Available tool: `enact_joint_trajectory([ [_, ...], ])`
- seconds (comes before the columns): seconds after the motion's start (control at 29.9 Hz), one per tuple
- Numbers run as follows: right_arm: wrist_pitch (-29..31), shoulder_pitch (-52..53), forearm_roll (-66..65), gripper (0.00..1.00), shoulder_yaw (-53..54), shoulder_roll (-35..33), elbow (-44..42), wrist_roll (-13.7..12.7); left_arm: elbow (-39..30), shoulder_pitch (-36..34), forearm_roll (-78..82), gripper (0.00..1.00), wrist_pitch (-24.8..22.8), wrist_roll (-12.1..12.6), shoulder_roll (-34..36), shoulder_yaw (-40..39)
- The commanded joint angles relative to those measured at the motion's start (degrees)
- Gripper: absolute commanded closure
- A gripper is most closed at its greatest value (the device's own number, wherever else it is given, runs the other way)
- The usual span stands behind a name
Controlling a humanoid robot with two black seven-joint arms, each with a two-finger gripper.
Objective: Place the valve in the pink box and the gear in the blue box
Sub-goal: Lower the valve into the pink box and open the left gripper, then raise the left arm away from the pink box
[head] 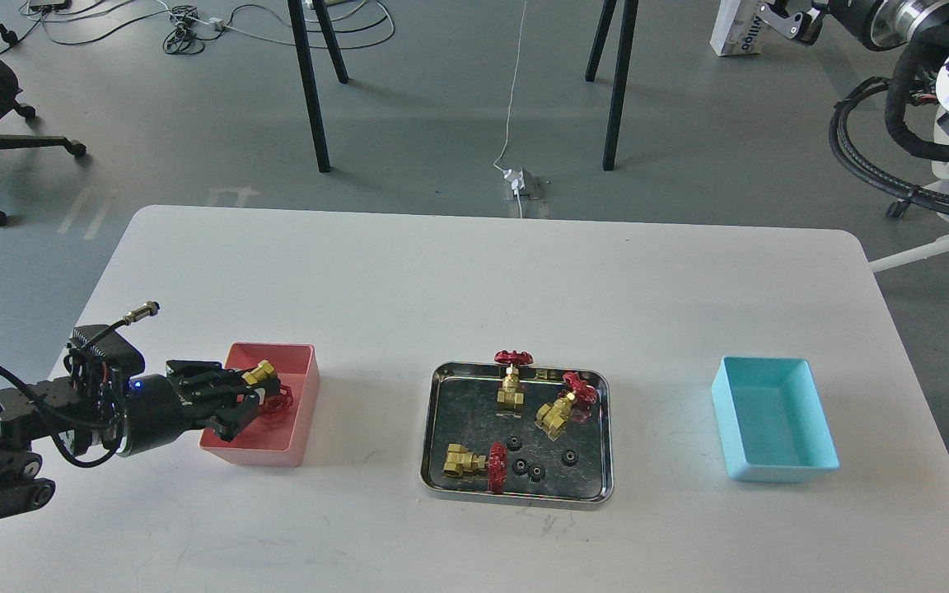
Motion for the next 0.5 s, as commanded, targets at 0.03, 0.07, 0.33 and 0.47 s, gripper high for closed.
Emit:
enact_joint_trajectory([
  [0.03,0.00,-0.31,0.00,0.01,0.02,-0.02,0.07,0.08,-0.09,-0.43,0.13,0.29,-0.01,0.00,0.00,0.01],
  [0.07,0.00,-0.31,0.00,0.01,0.02,-0.02,-0.01,0.08,-0.09,-0.52,0.04,0.29,-0.01,0.00,0.09,-0.07],
  [0.33,0.18,-0.48,-0.09,0.01,0.02,-0.11,-0.28,0.17,-2.54,-0.35,-0.66,0.20,-0.01,0.00,1.49,-13.59],
  [0.47,1.84,-0.92,-0.09,0.01,0.72,-0.28,-0.54,0.08,-8.68,-0.70,-3.11,0.20,-0.01,0.00,6.40,-23.95],
])
